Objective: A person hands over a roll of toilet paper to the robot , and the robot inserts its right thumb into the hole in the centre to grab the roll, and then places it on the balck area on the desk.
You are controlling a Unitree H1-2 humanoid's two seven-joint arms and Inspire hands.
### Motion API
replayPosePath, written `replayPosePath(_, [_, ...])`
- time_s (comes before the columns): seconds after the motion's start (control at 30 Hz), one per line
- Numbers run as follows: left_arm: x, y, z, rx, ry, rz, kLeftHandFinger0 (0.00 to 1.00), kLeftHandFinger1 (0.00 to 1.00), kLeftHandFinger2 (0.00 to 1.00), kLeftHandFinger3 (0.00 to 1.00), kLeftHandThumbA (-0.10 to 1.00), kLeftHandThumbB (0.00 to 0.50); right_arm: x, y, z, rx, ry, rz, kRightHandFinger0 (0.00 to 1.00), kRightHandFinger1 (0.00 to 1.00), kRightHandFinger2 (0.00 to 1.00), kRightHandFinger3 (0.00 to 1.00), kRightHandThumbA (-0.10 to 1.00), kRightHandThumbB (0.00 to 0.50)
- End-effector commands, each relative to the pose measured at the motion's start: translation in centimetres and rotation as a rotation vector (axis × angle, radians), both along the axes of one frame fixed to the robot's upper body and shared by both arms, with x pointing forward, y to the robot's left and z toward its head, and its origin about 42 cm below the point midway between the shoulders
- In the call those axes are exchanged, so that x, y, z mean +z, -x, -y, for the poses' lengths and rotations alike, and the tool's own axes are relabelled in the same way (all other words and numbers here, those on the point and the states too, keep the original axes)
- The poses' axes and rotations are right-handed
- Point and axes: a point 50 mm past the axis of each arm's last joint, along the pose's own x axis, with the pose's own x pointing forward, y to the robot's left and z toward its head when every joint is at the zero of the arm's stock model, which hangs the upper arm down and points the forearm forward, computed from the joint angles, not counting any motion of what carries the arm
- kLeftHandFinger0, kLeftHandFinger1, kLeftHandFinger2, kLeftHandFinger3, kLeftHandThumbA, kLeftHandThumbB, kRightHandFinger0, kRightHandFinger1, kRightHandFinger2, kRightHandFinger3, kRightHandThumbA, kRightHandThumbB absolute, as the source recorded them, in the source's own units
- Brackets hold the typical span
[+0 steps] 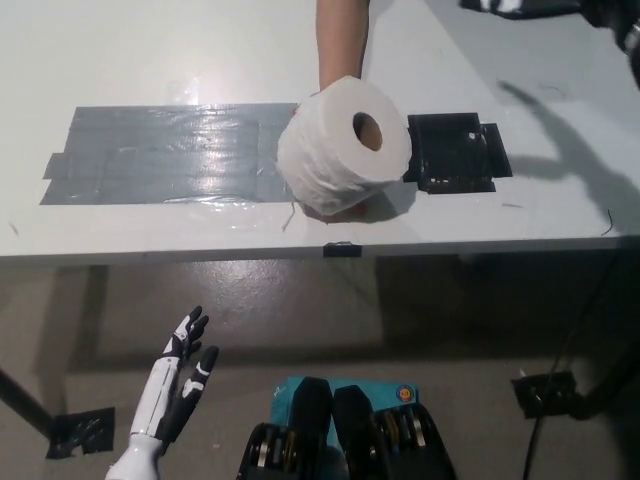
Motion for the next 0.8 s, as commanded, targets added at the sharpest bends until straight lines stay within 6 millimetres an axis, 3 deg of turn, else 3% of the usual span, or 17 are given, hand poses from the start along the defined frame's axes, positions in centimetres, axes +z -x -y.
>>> replayPosePath(0.0, [2.4, -1.4, 0.3, -0.025, -0.006, 0.108, 1.0, 1.0, 1.0, 1.0, 0.94, 0.142, 9.3, -3.0, -6.4, 0.058, 0.292, -0.099, 1.0, 1.0, 1.0, 1.0, 0.88, 0.374])
replayPosePath(0.03, [2.3, -1.4, 0.4, -0.027, -0.005, 0.113, 1.0, 1.0, 1.0, 1.0, 0.94, 0.143, 8.8, -3.4, -7.3, 0.061, 0.323, -0.102, 1.0, 1.0, 1.0, 1.0, 0.89, 0.354])
replayPosePath(0.2, [2.2, -1.3, 0.5, -0.034, -0.002, 0.127, 1.0, 1.0, 1.0, 1.0, 0.94, 0.159, 7.2, -4.2, -10.3, 0.067, 0.435, -0.142, 1.0, 1.0, 1.0, 1.0, 0.92, 0.365])
replayPosePath(0.3, [2.3, -1.3, 0.5, -0.038, 0.013, 0.121, 1.0, 1.0, 1.0, 1.0, 0.93, 0.167, 5.8, -4.4, -11.2, 0.077, 0.495, -0.158, 1.0, 1.0, 1.0, 1.0, 0.93, 0.428])
replayPosePath(0.4, [2.4, -1.3, 0.5, -0.039, 0.005, 0.122, 1.0, 1.0, 1.0, 1.0, 0.93, 0.18, 4.8, -4.5, -11.7, 0.06, 0.494, -0.203, 1.0, 1.0, 1.0, 1.0, 0.84, 0.478])
replayPosePath(0.6, [2.5, -1.4, 0.7, -0.049, 0.004, 0.121, 1.0, 1.0, 1.0, 1.0, 0.94, 0.187, 2.7, -4.9, -11.6, 0.003, 0.475, -0.218, 1.0, 1.0, 1.0, 1.0, 0.7, 0.5])
replayPosePath(0.77, [2.7, -1.7, 0.7, -0.053, -0.003, 0.132, 1.0, 1.0, 1.0, 1.0, 0.92, 0.179, 2.3, -4.8, -11.7, 0.059, 0.571, -0.243, 1.0, 1.0, 1.0, 1.0, 0.81, 0.5])
